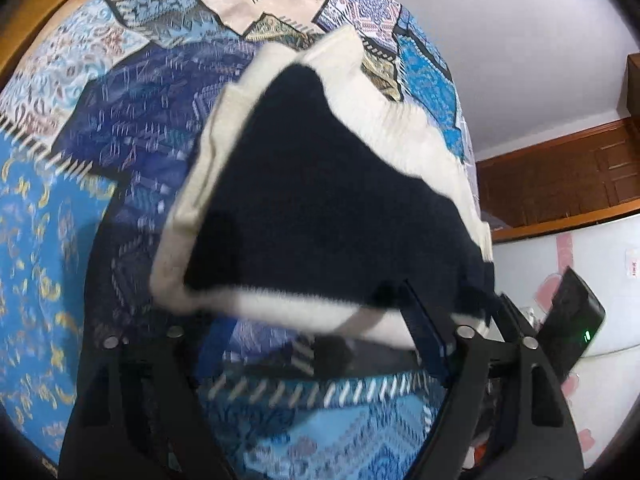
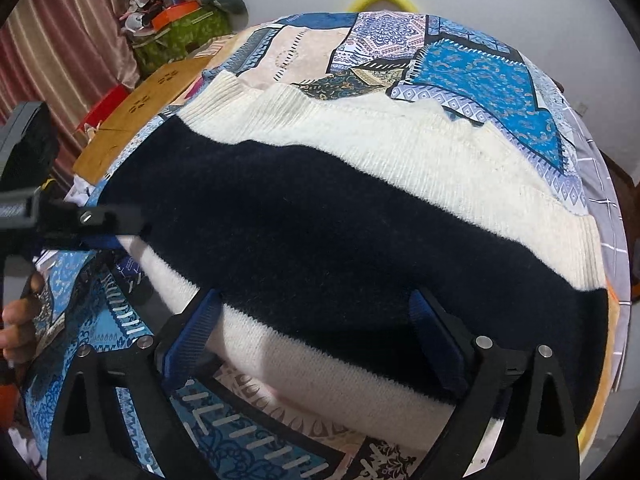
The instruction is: Fold small clothes
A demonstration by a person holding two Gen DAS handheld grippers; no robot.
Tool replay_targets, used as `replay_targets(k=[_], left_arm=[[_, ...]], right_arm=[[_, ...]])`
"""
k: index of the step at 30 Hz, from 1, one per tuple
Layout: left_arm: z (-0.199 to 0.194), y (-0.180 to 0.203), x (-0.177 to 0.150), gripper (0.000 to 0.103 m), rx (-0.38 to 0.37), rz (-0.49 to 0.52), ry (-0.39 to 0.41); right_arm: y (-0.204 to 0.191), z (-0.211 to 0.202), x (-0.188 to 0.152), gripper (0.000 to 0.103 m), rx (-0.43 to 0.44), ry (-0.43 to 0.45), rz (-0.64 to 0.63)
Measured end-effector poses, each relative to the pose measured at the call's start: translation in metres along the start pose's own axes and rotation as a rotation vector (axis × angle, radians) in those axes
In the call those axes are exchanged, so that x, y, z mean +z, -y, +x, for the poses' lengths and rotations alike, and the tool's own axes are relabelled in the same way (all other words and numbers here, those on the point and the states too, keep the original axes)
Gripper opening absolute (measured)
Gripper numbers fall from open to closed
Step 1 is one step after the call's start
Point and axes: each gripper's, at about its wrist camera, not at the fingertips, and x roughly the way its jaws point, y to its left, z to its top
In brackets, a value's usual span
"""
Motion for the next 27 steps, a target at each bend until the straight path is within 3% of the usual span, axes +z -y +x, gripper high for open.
replay_targets(k=[8,13,21,27], left_arm=[[0.008,-0.001,0.025,0.048,0.019,-0.049,0.057],[0.003,-0.004,0.034,0.027,0.034,-0.053,0.108],[-0.031,0.013,0.031,0.023,0.158,0.077,0.263],[-0.075,0.001,0.03,0.023,0.232,0.09,0.36]], right_arm=[[0.002,0.001,0.0,0.095,0.008,-0.005,-0.012],[0.0,0.0,-0.001,0.095,0.001,-0.013,-0.024],[0.004,-0.017,0.003,0.095,-0.018,0.01,-0.012],[0.013,-0.038,0.007,0.095,-0.04,0.059,0.008]])
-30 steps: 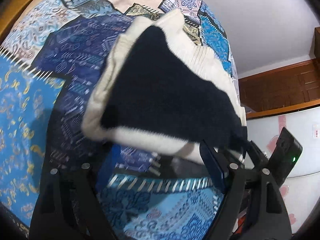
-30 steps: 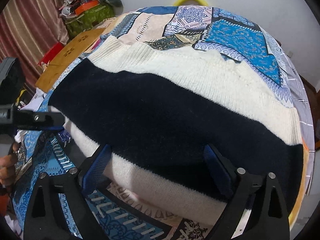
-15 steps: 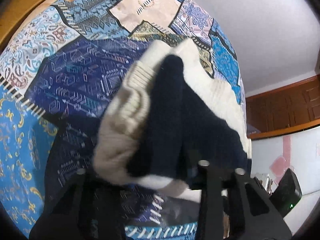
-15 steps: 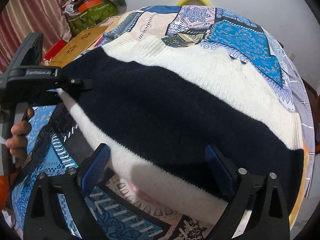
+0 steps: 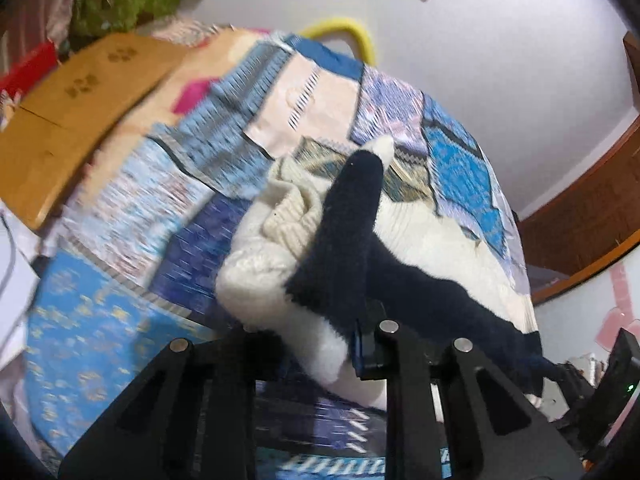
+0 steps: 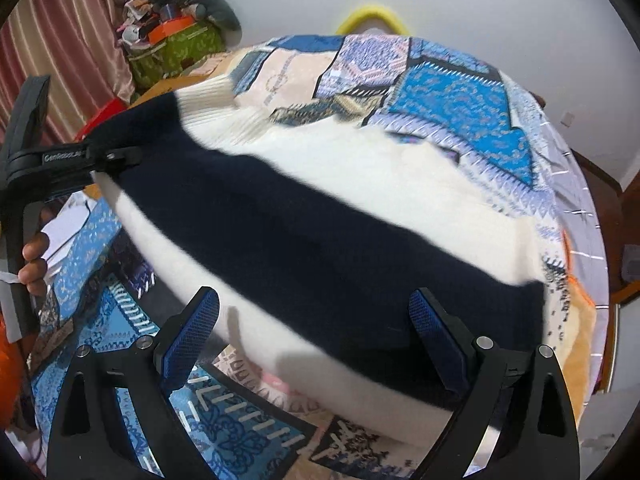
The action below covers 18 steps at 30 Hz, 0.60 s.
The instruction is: Fold small clothes
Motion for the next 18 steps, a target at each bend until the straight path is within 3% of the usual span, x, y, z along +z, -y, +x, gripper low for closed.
replay_targets(k=[9,18], left_arm=[[-0.045,-0.031,0.026,0.022,0.147,0.006,0.128],[-0.056,0.01,0.032,0.022,0.167,0.113,0.18]], right_arm=[[0.016,-0.016,0.002,0.095,-0.034,0.04,0.015],[0.035,0.006,-0.018,0.095,-0.057,-0.036,0.035]])
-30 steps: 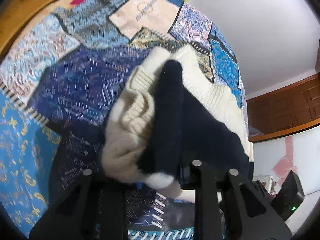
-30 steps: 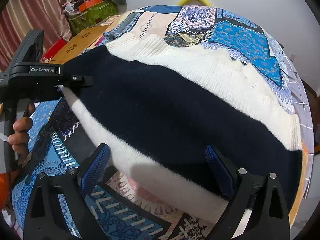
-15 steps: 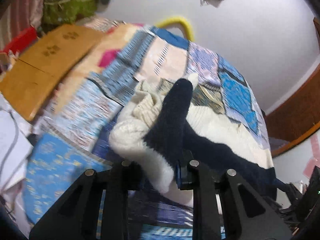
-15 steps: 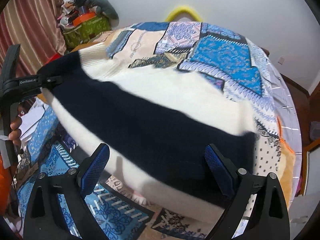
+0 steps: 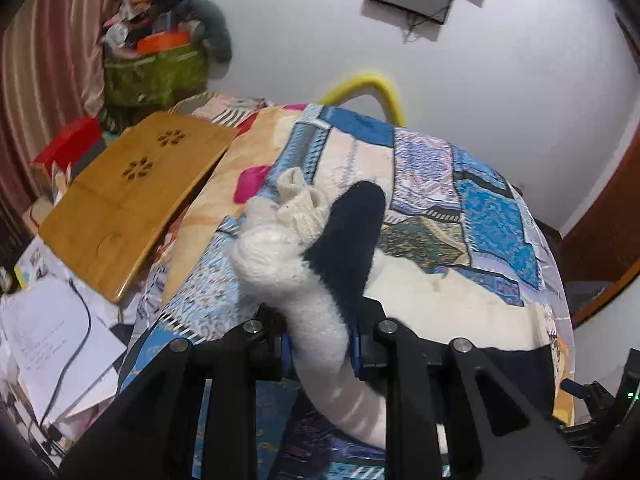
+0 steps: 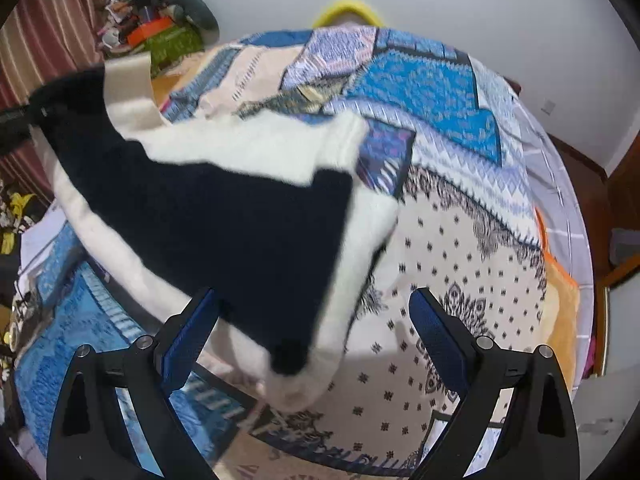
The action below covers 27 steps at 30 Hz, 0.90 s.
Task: Fold small clothes
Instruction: 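Hold the sweater up with the left gripper while the right gripper grasps its other end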
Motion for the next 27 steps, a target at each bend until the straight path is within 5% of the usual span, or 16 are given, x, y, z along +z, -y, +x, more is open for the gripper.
replay_targets(k=[27], left_arm=[[-0.02,0.274,0.016,0.021,-0.248,0.367,0.084]], right_arm=[[0.029,0.012,-0.016,0.095,0.092,0.011,0.094]])
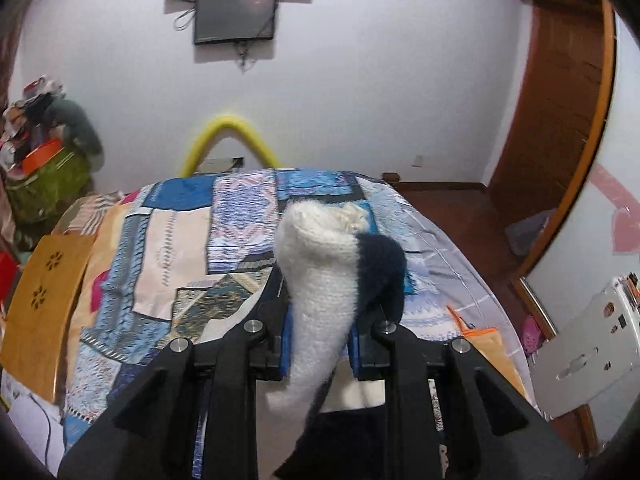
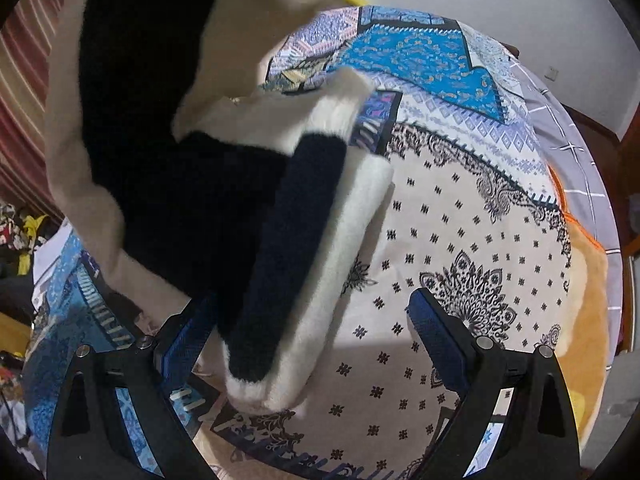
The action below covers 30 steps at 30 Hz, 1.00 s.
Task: Fold small clothes
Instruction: 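Hold the sweater up with the left gripper while the right gripper grasps its other end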
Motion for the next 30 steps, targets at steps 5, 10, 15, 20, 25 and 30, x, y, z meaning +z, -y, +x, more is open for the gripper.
replay_targets(k=[5,10,15,20,25,30], left_arm=[[0.02,0.02,-0.027,0.021,-0.021,0.063,-0.078],[0.025,0.03,-0.06,0.021,-0.061,0.135,-0.154],[0.02,0.026,-0.077,0.022,-0.107,0.158,-0.211],[0.019,0.013,-0.082,0.023,-0.169,0.105,-0.254],[0.019,0.009,-0.083,0.023,-0.189,0.099,-0.255],[0.022,0.008,-0.084,0.023,-0.205,0.093,-0.263]], right_arm=[[0.01,-0.013,0.007,0.095,0.021,0.046,0.028],[0.025,-0.015,0.013,0.095,0.039,0.055,0.076],[0.031,-0.01,0.024,0.095,0.033,0.059,0.086],[0.033,-0.005,0.039,0.095,0.024,0.075,0.082],[0.041,0.001,0.056,0.095,-0.043,0.109,0.086],[0.058,-0.006,0.065,0.095,-0.11,0.162,0.138]])
